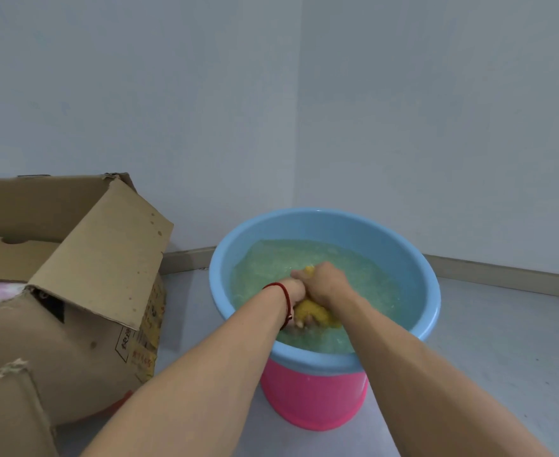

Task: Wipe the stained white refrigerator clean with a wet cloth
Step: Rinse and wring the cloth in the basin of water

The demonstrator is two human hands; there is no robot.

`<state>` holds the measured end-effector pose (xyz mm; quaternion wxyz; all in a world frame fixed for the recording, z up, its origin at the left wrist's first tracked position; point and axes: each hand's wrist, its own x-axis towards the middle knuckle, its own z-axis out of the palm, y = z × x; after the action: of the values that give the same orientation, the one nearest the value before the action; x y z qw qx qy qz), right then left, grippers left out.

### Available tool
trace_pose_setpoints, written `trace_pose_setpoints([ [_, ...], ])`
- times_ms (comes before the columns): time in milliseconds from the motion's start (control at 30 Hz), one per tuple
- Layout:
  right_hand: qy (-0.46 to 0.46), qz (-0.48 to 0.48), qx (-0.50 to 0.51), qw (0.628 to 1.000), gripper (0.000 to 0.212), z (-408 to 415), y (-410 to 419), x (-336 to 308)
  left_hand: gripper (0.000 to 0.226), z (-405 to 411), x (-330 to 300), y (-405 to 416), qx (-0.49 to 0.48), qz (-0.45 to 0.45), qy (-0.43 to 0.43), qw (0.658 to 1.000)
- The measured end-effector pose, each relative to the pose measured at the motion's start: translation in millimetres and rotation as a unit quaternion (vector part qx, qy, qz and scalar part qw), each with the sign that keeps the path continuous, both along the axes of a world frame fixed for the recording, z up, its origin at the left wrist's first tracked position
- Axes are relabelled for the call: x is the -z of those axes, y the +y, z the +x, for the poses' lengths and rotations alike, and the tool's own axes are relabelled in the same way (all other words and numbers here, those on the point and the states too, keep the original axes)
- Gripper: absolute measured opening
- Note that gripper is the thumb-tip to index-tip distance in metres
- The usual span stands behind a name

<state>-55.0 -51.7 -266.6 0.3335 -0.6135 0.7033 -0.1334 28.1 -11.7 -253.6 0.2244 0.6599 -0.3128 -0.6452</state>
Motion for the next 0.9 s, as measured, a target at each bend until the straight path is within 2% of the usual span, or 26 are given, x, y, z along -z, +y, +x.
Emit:
trace_pose_setpoints([
  [133,0.165,-0.048,0.001,0.985,0.042,-30,-9,4,0.029,15,0,-1,0.012,-0.007,-0.068,0.998],
  [200,0.179,-0.045,0.031,0.982,0.045,-35,-10,3,0.021,26,2,-10,-0.018,-0.037,-0.098,0.994],
  [233,0.182,-0.019,0.04,0.982,0.049,-32,-14,11,0.025,28,5,-13,-0.045,-0.036,-0.088,0.994],
  [300,0.184,0.05,0.021,0.981,0.06,-24,-20,20,0.036,27,3,-13,-0.036,-0.009,-0.067,0.997],
  [333,0.159,0.075,0.0,0.984,0.066,-17,-16,17,0.035,24,3,-11,-0.023,0.009,-0.04,0.999],
  [367,0.115,0.082,-0.018,0.99,0.064,-11,-11,11,0.032,20,3,-8,-0.003,0.019,-0.027,0.999],
  [467,-0.094,0.094,0.019,0.991,0.038,3,-3,-1,0.032,5,10,-8,0.012,0.045,0.052,0.998],
  [533,-0.136,0.082,0.053,0.986,0.037,9,-4,-1,0.037,3,9,-13,-0.019,0.032,0.044,0.998],
  [567,-0.134,0.075,0.052,0.987,0.047,10,-6,2,0.038,3,12,-15,-0.058,0.038,0.052,0.996],
  [633,-0.088,0.058,0.036,0.994,0.068,5,-8,5,0.035,0,19,-17,-0.029,-0.025,-0.011,0.999],
  [700,0.005,0.033,0.007,0.999,0.057,-6,-4,-1,0.032,1,12,-14,0.023,-0.035,-0.071,0.997],
  [767,0.117,-0.019,0.003,0.993,0.044,-23,-5,0,0.029,6,6,-9,0.041,-0.001,-0.054,0.998],
  [833,0.174,-0.036,0.026,0.984,0.041,-37,-10,6,0.02,17,2,-13,0.02,-0.022,-0.085,0.996],
  [900,0.206,-0.016,0.015,0.978,0.046,-39,-12,8,0.024,29,2,-20,-0.03,-0.042,-0.108,0.993],
])
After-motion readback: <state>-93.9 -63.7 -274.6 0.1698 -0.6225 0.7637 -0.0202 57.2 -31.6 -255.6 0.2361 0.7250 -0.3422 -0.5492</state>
